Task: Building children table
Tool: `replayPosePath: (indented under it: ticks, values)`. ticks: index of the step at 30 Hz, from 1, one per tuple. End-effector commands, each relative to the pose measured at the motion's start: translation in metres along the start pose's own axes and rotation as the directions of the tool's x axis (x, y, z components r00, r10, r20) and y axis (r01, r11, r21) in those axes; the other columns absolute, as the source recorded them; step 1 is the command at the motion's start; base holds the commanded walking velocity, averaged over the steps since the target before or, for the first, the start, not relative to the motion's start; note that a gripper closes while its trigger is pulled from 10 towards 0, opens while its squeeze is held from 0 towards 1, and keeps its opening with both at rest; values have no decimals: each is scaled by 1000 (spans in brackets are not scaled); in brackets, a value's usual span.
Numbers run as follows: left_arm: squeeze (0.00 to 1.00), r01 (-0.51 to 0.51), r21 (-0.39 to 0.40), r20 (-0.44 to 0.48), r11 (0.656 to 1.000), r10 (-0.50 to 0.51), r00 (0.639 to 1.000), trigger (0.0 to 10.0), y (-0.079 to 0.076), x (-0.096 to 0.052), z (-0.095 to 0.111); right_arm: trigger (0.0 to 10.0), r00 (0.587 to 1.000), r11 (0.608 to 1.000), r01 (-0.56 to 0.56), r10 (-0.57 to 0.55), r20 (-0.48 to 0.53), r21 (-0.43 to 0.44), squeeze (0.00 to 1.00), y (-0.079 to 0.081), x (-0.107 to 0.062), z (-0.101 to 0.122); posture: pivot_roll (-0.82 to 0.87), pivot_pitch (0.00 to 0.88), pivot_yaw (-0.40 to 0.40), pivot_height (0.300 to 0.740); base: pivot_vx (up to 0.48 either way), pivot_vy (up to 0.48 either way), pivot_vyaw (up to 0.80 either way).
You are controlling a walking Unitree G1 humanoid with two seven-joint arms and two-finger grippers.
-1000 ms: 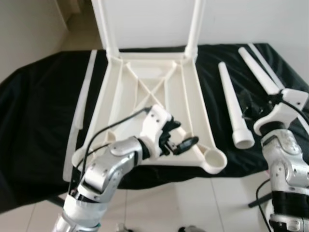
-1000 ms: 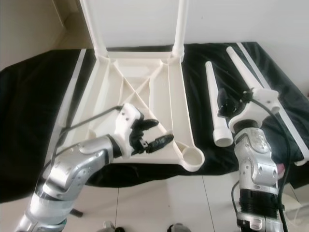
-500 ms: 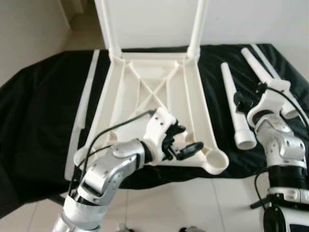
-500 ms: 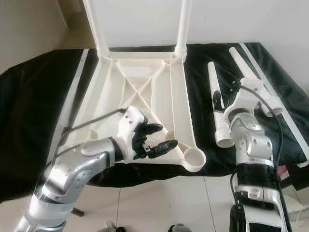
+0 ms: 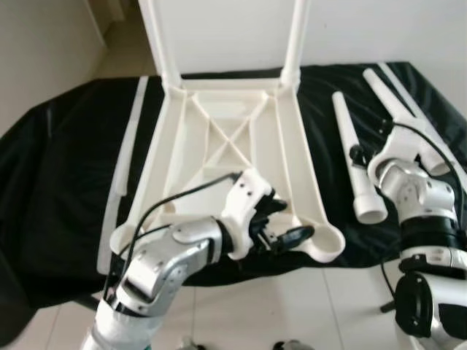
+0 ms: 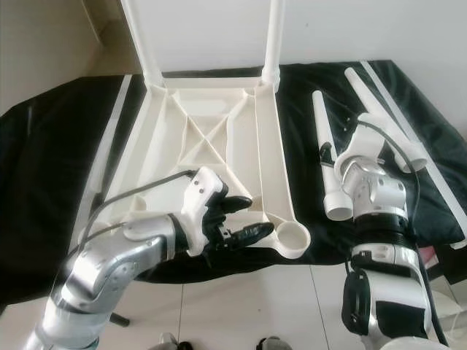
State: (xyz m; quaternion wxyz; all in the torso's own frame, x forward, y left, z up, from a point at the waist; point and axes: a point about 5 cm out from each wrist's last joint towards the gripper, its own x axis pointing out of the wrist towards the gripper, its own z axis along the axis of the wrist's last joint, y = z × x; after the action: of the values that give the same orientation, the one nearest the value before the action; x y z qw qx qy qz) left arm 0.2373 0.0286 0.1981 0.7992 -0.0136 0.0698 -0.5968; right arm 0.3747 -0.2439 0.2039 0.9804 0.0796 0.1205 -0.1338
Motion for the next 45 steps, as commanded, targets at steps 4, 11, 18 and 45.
replayPosePath:
  ticks: [4,11,18,45]
  values:
    - [0,0,-25,-16,1000,-1,1000,10000,-4,-4,-2,10000,998,1000,-12,13,-57,19,0,5,5,-1,-23,210,35,740,0,0,0]
    - [0,-16,-50,-19,999,15,1000,10000,-5,-6,-2,10000,988,1000,-19,22,-150,22,0,12,11,-4,-20,249,25,740,0,0,0]
    - [0,-29,-60,-20,998,27,999,10000,-7,-8,-1,10000,968,999,-39,42,-246,14,0,15,11,-20,-19,275,13,740,0,0,0]
    - [0,-65,-29,30,997,66,997,10000,7,-1,12,10000,939,999,6,7,-344,36,0,2,-28,-44,-69,199,-10,740,0,0,0]
